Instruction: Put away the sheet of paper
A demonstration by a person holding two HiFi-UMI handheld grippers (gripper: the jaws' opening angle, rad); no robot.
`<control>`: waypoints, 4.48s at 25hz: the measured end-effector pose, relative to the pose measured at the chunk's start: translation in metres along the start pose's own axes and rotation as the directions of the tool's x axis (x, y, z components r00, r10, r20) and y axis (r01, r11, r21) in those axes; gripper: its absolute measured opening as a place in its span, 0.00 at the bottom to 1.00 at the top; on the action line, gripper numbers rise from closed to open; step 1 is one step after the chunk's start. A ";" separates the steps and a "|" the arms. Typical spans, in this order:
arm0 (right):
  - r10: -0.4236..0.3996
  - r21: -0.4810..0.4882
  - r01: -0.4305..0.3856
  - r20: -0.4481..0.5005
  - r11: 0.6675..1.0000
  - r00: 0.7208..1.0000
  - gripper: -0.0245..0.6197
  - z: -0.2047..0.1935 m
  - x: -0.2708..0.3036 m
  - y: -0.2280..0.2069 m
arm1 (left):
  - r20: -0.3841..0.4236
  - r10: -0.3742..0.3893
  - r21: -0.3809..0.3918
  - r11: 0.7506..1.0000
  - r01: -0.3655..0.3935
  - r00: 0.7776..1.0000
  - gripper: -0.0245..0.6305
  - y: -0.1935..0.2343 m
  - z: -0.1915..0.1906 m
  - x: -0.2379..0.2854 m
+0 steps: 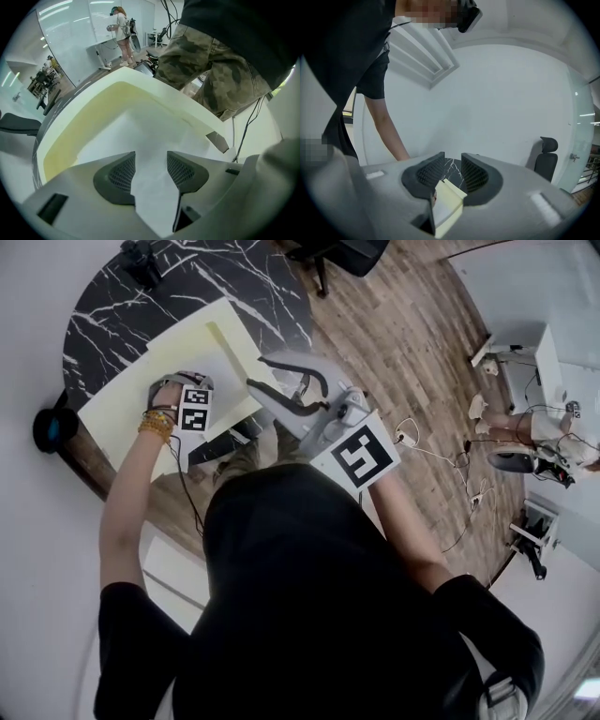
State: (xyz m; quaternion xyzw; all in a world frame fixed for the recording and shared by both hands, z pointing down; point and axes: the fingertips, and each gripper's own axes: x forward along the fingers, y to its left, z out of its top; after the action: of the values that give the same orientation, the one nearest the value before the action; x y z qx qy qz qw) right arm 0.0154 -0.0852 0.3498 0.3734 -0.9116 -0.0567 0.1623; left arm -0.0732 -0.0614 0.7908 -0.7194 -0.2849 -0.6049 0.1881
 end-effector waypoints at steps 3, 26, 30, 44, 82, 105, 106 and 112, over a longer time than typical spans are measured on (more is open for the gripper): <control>0.005 0.001 -0.005 -0.008 1.000 1.000 0.21 -0.001 -0.002 -0.001 | -0.019 -0.031 0.037 0.999 0.032 0.999 0.40 0.002 -0.002 0.009; -0.036 0.094 0.037 -0.019 0.995 0.999 0.21 -0.023 -0.021 -0.019 | 0.060 0.205 -0.730 0.676 -0.097 0.977 0.38 0.044 -0.035 -0.022; -0.014 0.080 0.015 -0.019 0.997 1.000 0.21 -0.022 -0.022 -0.009 | 0.089 0.243 -0.479 0.861 -0.172 0.966 0.38 0.025 -0.031 -0.026; 0.067 0.119 -0.063 -0.035 0.991 0.997 0.21 -0.032 -0.011 0.036 | 0.068 0.133 -0.523 0.849 -0.079 0.989 0.40 0.032 -0.051 -0.023; -0.064 0.137 0.079 -0.113 0.987 0.992 0.21 -0.079 -0.041 -0.030 | 0.042 0.180 -0.668 0.737 -0.107 0.983 0.40 0.067 -0.019 -0.018; -0.097 0.118 0.112 -0.129 0.987 0.987 0.21 -0.081 -0.052 -0.037 | 0.137 0.229 -0.667 0.740 -0.081 0.964 0.39 0.094 0.032 0.007; -0.099 0.120 0.115 -0.131 0.986 0.986 0.21 -0.081 -0.052 -0.038 | 0.138 0.232 -0.670 0.738 -0.082 0.963 0.39 0.093 0.032 0.007; -0.101 0.110 0.115 -0.129 0.987 0.987 0.21 -0.079 -0.054 -0.043 | 0.132 0.437 -0.755 0.626 -0.195 0.890 0.39 0.100 0.023 -0.037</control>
State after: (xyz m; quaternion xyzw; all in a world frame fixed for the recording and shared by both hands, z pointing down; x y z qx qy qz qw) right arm 0.1070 -0.0762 0.4011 0.4339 -0.8801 0.0113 0.1926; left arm 0.0042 -0.1303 0.7578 -0.8567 0.0844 -0.5062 -0.0526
